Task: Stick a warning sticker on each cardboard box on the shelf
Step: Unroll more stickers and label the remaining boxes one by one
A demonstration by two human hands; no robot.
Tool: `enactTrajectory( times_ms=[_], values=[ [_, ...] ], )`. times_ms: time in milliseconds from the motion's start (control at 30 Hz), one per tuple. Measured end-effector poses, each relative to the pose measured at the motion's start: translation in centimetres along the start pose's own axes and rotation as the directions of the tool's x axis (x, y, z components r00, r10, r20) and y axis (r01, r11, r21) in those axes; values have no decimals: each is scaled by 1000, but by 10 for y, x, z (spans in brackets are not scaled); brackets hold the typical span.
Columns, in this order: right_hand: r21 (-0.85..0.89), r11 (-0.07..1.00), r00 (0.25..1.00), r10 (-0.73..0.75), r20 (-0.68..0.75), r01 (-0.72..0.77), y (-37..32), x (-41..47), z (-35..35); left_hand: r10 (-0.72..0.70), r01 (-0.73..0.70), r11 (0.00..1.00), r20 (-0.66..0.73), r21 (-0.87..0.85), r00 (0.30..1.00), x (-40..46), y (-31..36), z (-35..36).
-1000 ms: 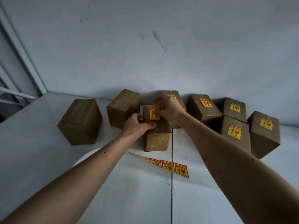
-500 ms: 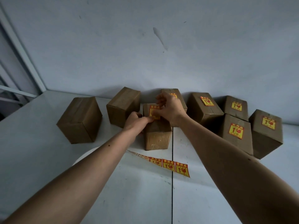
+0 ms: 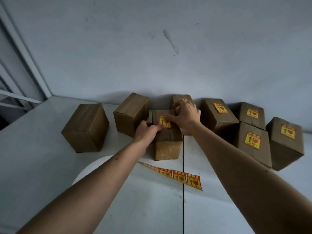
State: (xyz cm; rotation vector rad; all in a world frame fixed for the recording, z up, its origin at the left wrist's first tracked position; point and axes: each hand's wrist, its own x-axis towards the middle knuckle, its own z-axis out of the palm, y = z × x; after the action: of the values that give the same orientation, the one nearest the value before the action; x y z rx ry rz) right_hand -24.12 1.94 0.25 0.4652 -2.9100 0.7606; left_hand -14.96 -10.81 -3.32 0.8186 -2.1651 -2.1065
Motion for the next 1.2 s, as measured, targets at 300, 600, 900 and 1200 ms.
enactTrajectory(
  times_ms=[300,600,900,1200],
  values=[
    [-42,997,984,63,168,-57,6,-11,-15,-5,5,1000,-11,10,1000,-5,2,0],
    [-12,976,976,-216,20,216,2,-42,-18,148,-120,952,-83,280,985,-20,1,-7],
    [-201,882,889,-366,277,426,-3,-61,-33,617,-91,238,-77,967,783,-9,24,-62],
    [-381,850,931,-335,145,365,-20,-19,-3,378,43,258,-142,965,915,25,33,-82]
  ],
)
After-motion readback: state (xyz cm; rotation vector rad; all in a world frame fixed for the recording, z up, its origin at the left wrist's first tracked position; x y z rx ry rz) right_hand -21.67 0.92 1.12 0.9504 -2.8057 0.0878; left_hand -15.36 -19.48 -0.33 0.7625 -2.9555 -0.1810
